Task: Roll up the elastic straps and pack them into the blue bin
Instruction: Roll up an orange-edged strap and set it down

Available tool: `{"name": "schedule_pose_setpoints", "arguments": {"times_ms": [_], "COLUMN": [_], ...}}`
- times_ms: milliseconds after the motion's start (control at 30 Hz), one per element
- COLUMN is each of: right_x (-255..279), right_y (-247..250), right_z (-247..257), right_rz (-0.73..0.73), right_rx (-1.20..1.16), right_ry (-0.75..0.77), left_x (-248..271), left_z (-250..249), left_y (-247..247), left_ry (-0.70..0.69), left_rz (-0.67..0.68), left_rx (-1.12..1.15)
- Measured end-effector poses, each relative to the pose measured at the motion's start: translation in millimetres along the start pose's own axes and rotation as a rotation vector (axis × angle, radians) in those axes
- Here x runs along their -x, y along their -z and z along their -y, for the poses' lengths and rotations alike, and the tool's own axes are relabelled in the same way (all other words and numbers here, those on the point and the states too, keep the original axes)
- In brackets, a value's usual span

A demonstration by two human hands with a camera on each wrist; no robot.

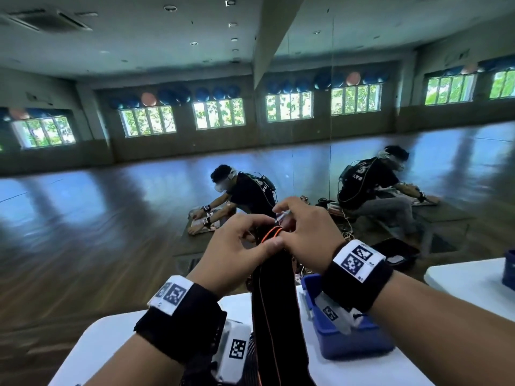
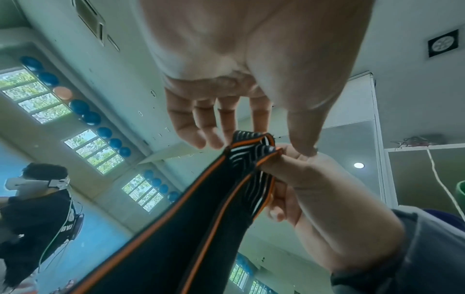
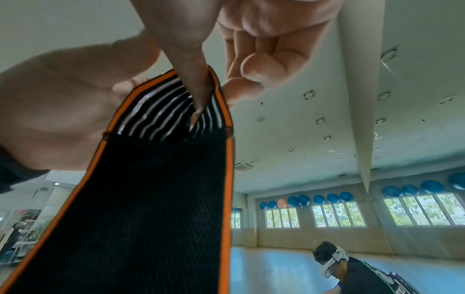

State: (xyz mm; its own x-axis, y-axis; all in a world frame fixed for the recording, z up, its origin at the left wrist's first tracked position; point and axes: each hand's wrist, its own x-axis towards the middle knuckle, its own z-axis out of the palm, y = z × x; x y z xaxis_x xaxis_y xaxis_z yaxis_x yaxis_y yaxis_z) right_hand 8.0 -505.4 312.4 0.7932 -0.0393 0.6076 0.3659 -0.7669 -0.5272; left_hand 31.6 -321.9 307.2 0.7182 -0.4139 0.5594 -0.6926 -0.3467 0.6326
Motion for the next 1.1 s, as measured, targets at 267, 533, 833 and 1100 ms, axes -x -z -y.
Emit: {"name": "schedule_pose_setpoints", "arguments": {"times_ms": [267, 533, 833, 1100], "right_x": [5, 13, 73, 95], "right_y": [37, 52, 2, -34], "right_z": [-22, -40, -38, -32], "right_rz": [-0.041, 0.134, -0.074, -0.229], "right_rx": [-0.02, -0.358, -0.573, -0.528], "right_ry": [-0.07, -0.306, -0.431, -0.409], "left_x": [24, 36, 31, 35], "left_z": [-7, -15, -9, 21], "left_y": [-61, -86, -79, -81], "left_ry": [0.33, 0.306, 0.176, 0.224], "left_rz": [-0.001, -0.311, -0.398, -0.381], "left_rx": [0.304, 0.322, 0.412, 0.495]}}
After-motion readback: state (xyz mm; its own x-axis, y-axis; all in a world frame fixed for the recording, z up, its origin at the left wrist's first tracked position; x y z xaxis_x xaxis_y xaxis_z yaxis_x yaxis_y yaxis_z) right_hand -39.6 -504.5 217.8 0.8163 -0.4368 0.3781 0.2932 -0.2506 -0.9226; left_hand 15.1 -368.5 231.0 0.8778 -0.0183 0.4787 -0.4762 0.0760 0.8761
